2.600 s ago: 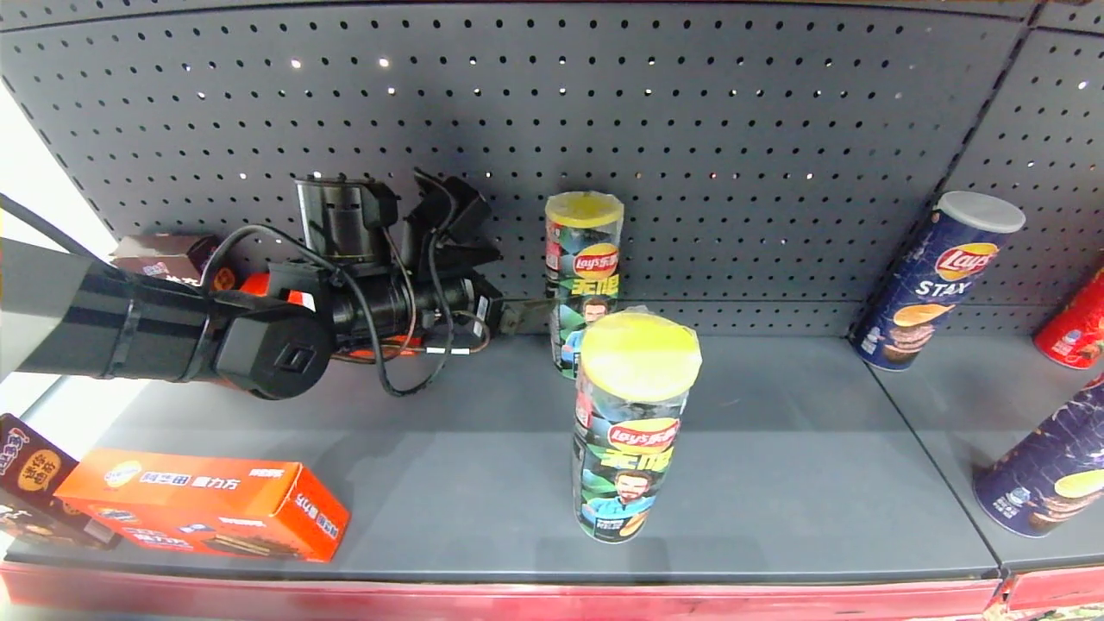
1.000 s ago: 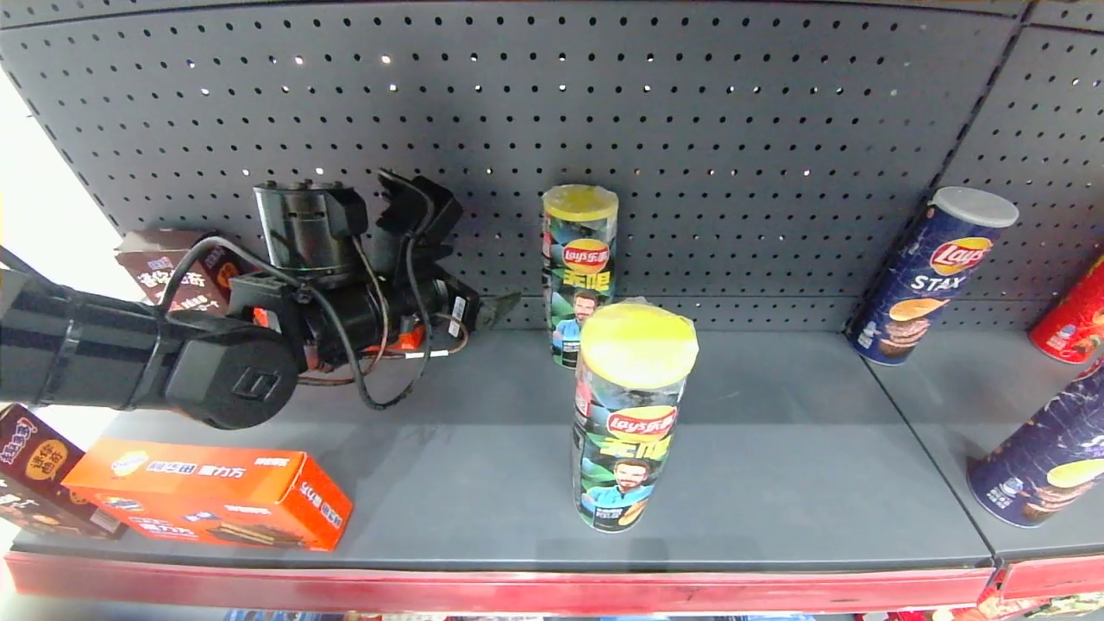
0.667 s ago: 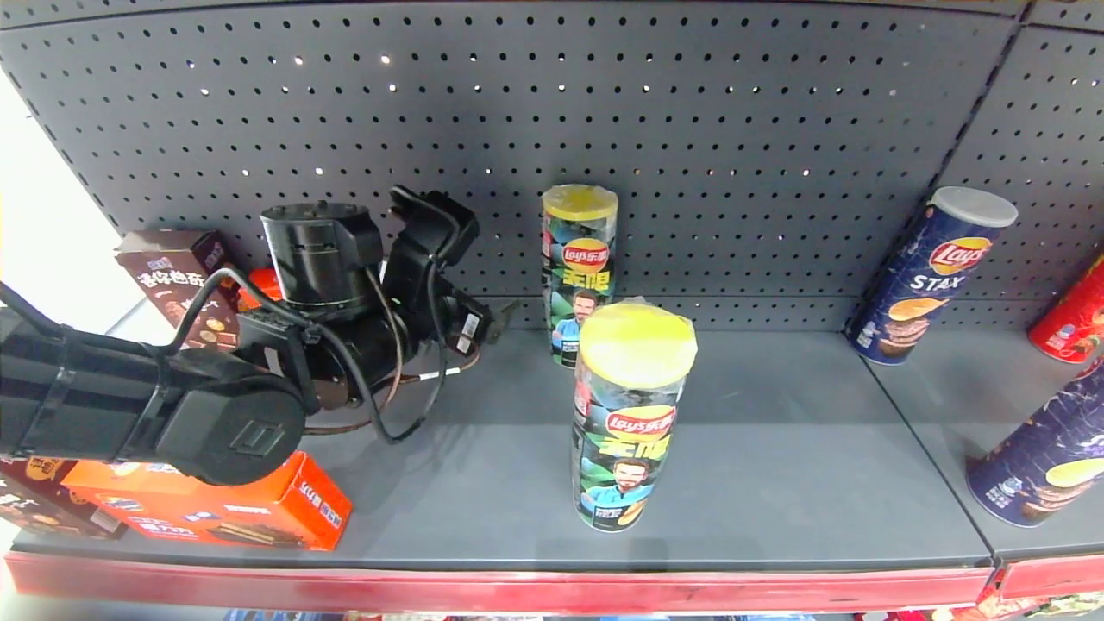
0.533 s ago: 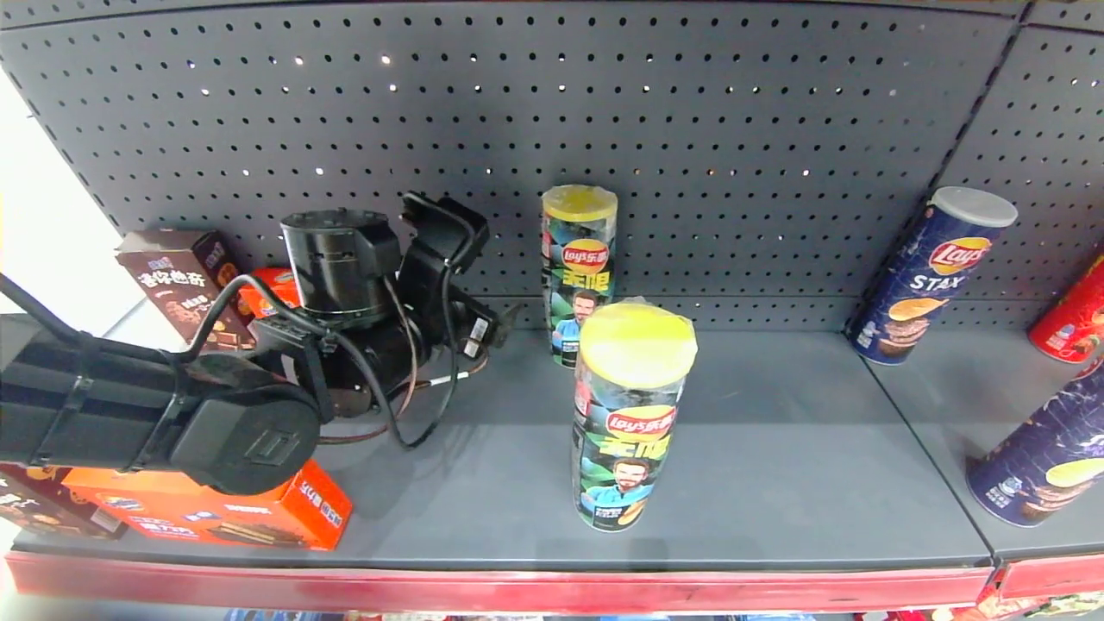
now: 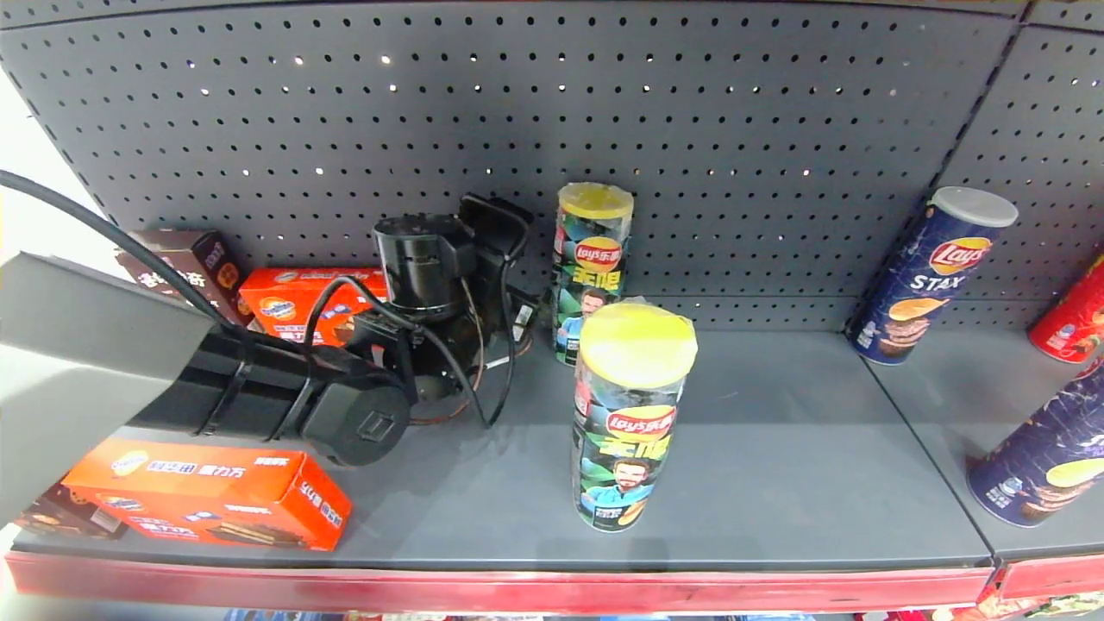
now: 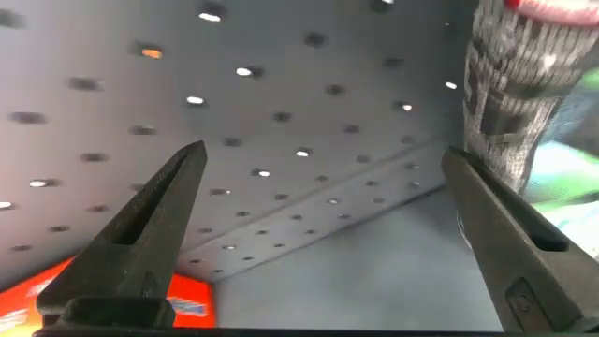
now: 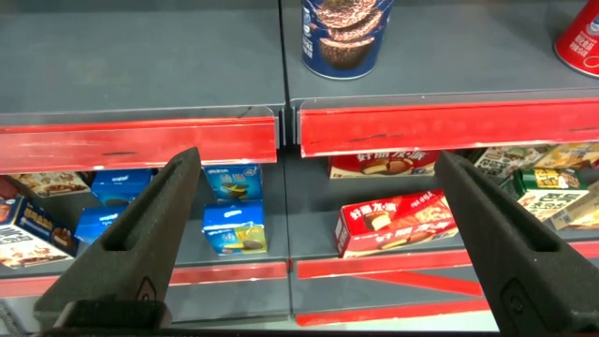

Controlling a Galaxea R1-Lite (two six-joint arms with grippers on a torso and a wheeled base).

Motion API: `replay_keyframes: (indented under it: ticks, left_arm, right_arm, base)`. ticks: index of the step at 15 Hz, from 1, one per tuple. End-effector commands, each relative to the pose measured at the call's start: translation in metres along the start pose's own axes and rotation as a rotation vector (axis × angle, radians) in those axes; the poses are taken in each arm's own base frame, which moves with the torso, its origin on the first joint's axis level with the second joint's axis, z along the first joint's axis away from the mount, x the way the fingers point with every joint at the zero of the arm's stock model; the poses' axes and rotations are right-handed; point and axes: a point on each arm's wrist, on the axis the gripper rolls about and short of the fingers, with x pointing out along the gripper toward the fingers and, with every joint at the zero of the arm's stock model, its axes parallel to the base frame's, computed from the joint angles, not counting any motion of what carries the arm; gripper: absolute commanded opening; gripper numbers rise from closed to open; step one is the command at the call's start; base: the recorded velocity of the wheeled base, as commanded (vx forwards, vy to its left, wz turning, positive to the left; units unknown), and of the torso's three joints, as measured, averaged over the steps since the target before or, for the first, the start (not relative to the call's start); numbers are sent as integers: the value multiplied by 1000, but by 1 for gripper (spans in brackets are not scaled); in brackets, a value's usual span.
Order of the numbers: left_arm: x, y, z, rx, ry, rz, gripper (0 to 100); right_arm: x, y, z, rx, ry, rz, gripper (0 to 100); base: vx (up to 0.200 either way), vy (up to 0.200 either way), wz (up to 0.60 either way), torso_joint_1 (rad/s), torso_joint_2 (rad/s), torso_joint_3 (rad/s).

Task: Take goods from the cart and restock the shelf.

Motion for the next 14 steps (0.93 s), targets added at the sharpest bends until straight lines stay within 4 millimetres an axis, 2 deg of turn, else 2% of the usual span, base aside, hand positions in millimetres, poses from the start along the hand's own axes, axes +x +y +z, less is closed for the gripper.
replay_keyframes:
  ticks: [1,5,8,11,14]
  left_arm:
    - [6,-10,-7,9,16,-16,100]
    - [5,-11,-8,4,18,-20,100]
    - [2,-3,-9,0,22,-9,100]
    - [-14,23,9,-14,-15,30,100]
    - [-28,33,30,-33,-59,41,100]
  right_arm:
    - [0,0,0,0,2,0,100]
    - [0,0,0,0,2,0,100]
    - [0,0,0,0,2,0,100]
    - [0,0,0,0,2,0,100]
    - [0,0,0,0,2,0,100]
  base:
    - [0,0,0,0,0,0]
    - [0,0,0,0,0,0]
    - [0,0,0,0,0,0]
    - [0,0,0,0,0,0]
    - [0,0,0,0,0,0]
